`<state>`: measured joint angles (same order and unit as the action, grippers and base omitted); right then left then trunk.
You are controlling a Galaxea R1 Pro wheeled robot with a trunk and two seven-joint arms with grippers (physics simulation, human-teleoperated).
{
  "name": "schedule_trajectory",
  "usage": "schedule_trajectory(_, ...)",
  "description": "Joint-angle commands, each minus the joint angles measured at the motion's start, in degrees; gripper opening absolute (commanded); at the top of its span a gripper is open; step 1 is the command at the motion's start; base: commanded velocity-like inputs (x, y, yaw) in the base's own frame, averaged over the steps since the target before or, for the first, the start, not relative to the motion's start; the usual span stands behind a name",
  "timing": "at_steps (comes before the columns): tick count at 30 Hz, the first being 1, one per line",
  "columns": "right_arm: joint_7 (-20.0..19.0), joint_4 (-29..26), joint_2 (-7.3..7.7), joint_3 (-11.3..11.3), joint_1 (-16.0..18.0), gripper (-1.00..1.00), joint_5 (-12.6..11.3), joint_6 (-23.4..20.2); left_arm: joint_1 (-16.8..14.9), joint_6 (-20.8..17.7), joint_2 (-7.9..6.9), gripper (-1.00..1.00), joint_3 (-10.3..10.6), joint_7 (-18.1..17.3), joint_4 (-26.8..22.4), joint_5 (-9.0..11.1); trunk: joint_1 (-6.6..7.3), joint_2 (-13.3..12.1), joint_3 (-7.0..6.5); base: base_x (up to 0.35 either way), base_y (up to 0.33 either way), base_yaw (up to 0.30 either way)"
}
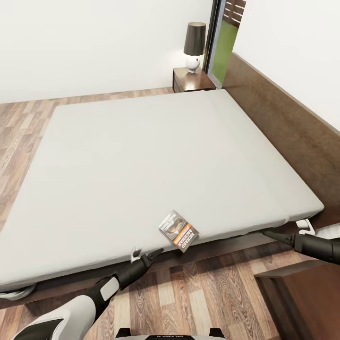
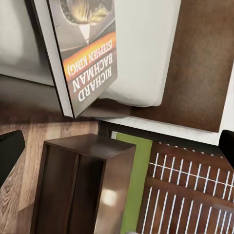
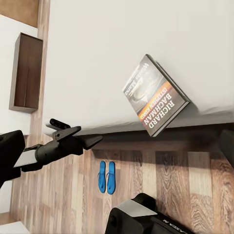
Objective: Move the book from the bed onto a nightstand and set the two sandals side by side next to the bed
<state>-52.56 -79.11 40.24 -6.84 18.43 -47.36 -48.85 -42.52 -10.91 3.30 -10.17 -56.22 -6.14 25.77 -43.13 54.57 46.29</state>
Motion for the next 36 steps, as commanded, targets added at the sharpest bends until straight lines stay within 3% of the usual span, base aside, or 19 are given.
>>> schedule_trajectory(1,-0.09,0.01,0.01,-0.02,0.03,1.00,-0.11,-0.28,-0.02,-0.60,0.03,1.00,-0.46,-0.16,-0.01,-0.17,-0.01,0.03,0.04,0.000,0.000,0.000)
schedule_trajectory(9,-0.09,0.01,0.01,-0.02,0.03,1.00,-0.10,-0.28,-0.01,-0.60,0.70,1.00,-0.46,-0.12,-0.01,-0.20,-0.01,0.03,0.04,0.000,-0.023,0.000)
schedule_trajectory(36,-0.09,0.01,0.01,-0.02,0.03,1.00,-0.10,-0.28,0.00,-0.60,0.74,1.00,-0.37,-0.05,-0.01,-0.20,-0.01,0.03,0.04,0.001,-0.059,0.000)
